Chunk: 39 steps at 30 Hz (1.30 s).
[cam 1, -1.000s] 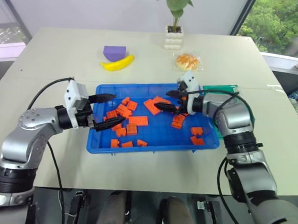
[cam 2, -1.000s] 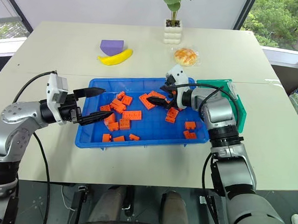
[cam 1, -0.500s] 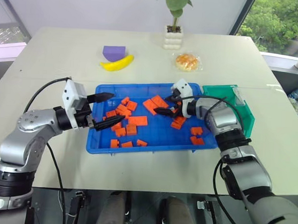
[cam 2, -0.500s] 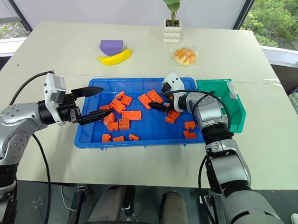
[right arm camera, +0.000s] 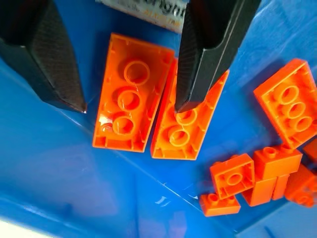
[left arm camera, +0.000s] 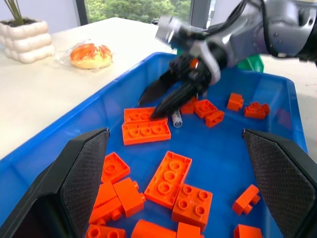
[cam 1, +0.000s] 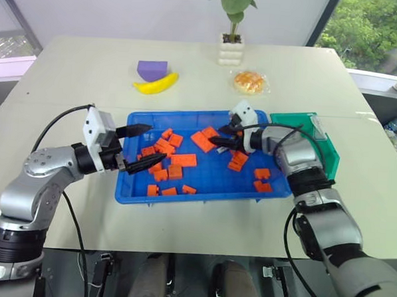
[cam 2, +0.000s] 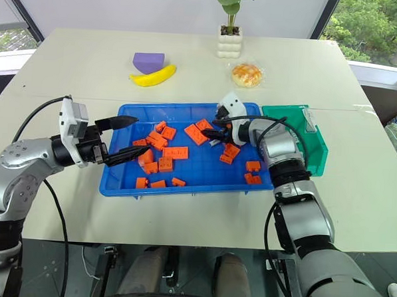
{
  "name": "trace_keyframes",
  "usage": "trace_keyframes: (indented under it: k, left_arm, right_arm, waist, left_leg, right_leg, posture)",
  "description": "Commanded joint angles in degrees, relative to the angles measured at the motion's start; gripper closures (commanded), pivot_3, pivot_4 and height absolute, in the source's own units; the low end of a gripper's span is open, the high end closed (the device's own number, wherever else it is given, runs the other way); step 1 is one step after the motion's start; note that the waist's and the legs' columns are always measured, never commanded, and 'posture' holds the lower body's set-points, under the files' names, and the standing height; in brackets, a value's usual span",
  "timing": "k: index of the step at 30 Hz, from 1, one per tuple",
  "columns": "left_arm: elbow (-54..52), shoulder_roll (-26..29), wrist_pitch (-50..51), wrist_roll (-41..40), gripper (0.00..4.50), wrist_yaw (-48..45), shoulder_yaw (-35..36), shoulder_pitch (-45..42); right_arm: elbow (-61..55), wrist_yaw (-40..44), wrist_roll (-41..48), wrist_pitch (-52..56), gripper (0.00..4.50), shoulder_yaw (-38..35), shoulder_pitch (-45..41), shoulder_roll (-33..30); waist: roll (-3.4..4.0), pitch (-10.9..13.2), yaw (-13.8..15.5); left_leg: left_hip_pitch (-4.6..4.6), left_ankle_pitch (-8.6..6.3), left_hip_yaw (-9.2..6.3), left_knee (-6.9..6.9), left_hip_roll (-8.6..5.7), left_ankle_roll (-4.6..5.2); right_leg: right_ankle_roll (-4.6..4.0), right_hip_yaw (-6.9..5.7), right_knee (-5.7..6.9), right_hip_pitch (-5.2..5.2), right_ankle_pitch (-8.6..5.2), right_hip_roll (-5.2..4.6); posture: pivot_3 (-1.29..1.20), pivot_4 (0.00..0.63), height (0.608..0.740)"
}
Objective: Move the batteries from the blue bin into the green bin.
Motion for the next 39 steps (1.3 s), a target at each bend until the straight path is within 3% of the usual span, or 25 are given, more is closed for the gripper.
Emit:
trace_keyframes:
  k: [1,4,6,11,15,25,35,38,39]
  left_arm:
    - [-2.06,0.35,-1.14,-0.56,0.00,-0.18,0.64,0.52]
    - [-1.73,0.15,-1.24,-0.47,0.00,-0.22,0.23,0.30]
    - [-1.65,0.03,-1.30,-0.42,0.00,-0.21,-0.07,0.11]
    - [-1.28,0.09,-1.44,-0.39,0.00,-0.55,-0.32,-0.17]
    - [-0.77,-0.04,-1.63,-0.15,0.00,-0.78,-0.70,-0.54]
    - [-1.35,-0.39,-1.52,-0.29,0.00,0.00,-0.70,-0.38]
    - [-2.73,-0.64,-1.25,-0.61,0.00,1.56,-0.40,0.44]
    - [-3.27,-0.56,-1.26,-0.76,0.00,1.99,-0.08,1.18]
    - [-3.42,-0.54,-1.24,-0.83,0.00,2.13,-0.03,1.33]
  right_arm:
    - [-7.62,1.57,2.95,3.87,1.75,-2.62,-2.13,-1.89]
    - [-10.72,2.40,3.26,5.64,0.49,-2.16,-1.24,-3.03]
    - [-12.23,3.73,2.15,4.70,0.07,-1.00,-0.46,-4.84]
    - [-15.05,11.46,-1.80,-2.74,0.07,4.39,1.94,-12.00]
    - [-14.61,14.65,-3.44,-6.50,0.07,6.84,1.65,-13.80]
    - [-6.96,15.46,-6.19,-10.67,0.07,8.77,0.61,-9.97]
    - [9.10,17.83,-10.03,-17.62,0.07,10.59,-4.49,-5.95]
    - [12.19,18.37,-10.56,-19.03,0.95,10.47,-6.06,-4.81]
    - [12.84,18.61,-10.66,-19.28,1.43,10.43,-6.40,-4.54]
  waist:
    - [0.00,0.00,-0.06]
    - [0.00,0.00,-0.07]
    - [0.00,0.00,-0.06]
    - [0.00,0.00,0.28]
    - [0.00,0.00,-0.22]
    - [-0.01,0.00,0.08]
    - [0.00,0.00,-0.13]
    - [0.00,0.00,-0.17]
    - [0.00,0.00,-0.14]
  left_leg:
    - [0.00,0.00,0.00,0.00,0.01,0.00]
    - [0.00,0.00,0.00,-0.02,0.02,0.00]
    - [0.00,0.00,0.01,-0.03,0.02,0.00]
    - [0.00,-0.01,0.00,-0.01,-0.04,0.02]
    - [0.00,-0.02,0.01,-0.01,0.00,0.02]
    - [0.00,-0.01,0.03,0.02,0.02,0.01]
    - [0.00,-0.01,0.02,0.01,0.02,0.01]
    - [0.00,0.00,0.02,0.01,0.02,0.01]
    - [0.00,0.00,0.02,0.02,0.02,0.00]
  right_leg:
    - [0.00,0.00,0.00,0.00,0.00,0.00]
    - [0.00,0.00,0.00,0.00,0.00,0.02]
    - [0.00,0.00,-0.01,-0.01,0.00,0.01]
    - [0.00,0.00,-0.02,0.01,0.00,-0.05]
    - [0.00,0.00,-0.03,0.00,0.00,-0.01]
    - [0.00,-0.01,-0.04,0.01,0.00,0.00]
    - [0.00,-0.01,-0.04,0.01,0.00,0.01]
    - [0.00,-0.01,-0.04,0.01,0.00,0.00]
    - [0.00,-0.01,-0.04,0.01,0.00,0.01]
  posture:
    - [0.00,0.150,0.739]
    - [0.00,0.150,0.739]
    - [0.00,0.150,0.739]
    - [0.00,0.150,0.739]
    - [0.00,0.150,0.739]
    - [0.00,0.150,0.739]
    - [0.00,0.150,0.739]
    - [0.00,0.150,0.739]
    - [0.00,0.150,0.739]
